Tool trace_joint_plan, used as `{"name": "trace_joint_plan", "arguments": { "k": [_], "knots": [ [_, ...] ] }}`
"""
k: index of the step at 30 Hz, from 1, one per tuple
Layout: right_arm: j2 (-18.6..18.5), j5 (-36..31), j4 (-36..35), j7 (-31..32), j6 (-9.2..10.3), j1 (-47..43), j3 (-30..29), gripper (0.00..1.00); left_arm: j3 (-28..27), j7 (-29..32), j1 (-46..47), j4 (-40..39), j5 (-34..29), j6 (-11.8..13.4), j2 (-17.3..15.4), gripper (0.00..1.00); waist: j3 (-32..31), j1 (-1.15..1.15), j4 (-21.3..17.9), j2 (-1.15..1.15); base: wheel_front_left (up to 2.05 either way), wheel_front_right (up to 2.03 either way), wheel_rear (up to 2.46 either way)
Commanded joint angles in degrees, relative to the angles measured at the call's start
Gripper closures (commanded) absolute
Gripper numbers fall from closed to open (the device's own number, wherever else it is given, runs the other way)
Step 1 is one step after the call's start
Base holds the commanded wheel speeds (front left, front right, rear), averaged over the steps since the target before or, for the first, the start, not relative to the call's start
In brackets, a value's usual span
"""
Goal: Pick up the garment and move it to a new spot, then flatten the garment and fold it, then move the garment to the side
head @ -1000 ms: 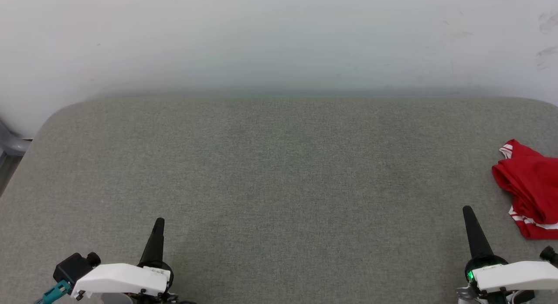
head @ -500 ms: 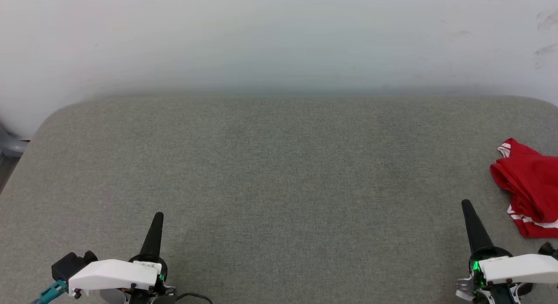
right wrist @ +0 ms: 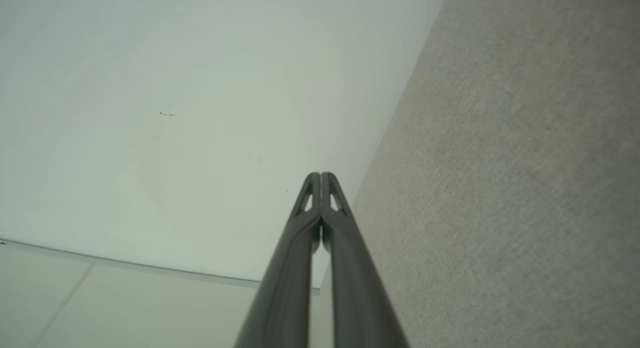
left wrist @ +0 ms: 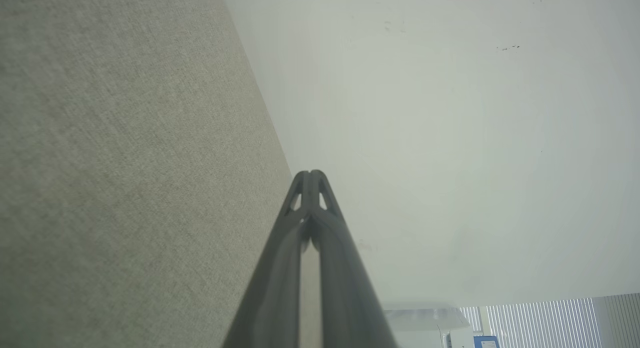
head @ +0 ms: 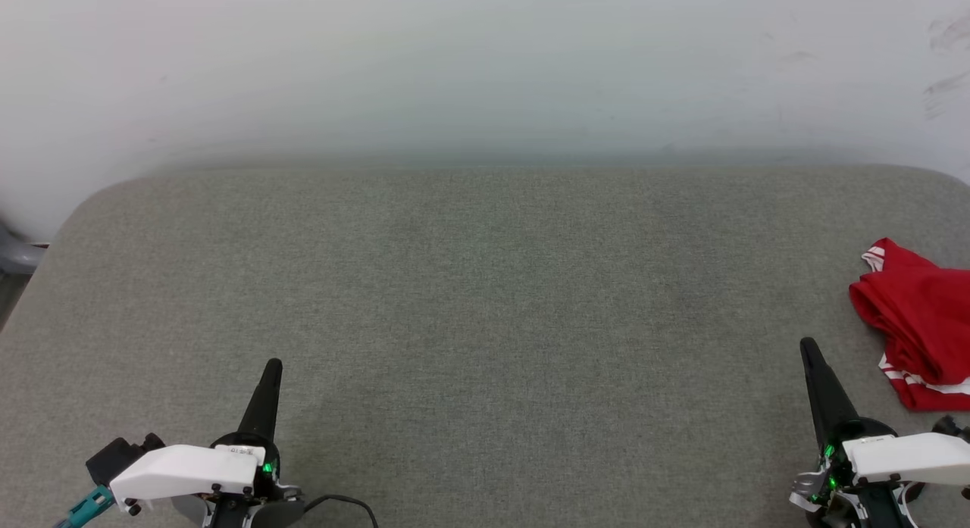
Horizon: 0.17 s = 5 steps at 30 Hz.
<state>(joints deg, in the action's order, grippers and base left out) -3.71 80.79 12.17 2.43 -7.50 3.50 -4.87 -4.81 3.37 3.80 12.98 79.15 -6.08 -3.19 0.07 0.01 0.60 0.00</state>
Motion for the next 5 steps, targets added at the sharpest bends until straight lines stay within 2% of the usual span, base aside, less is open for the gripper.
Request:
{"name": "trace_joint_plan", "arguments": {
  "k": [1,5],
  "knots": [
    [-0.28,1.3,0.1,0.36,0.01,1.0,-0.12,1.0,-0.38,0.32,1.13,-0.05,1.21,-0.41,0.02,1.0,0.0,0.0,-0.03,0.0,0.0,0.0,0.0],
    [-0.24,3.09,0.36,0.84,0.01,1.44,-0.18,1.0,-0.59,0.78,1.43,0.15,3.19,-0.58,0.05,1.0,0.02,0.0,-0.11,0.0,0.0,0.0,0.0]
  ]
}}
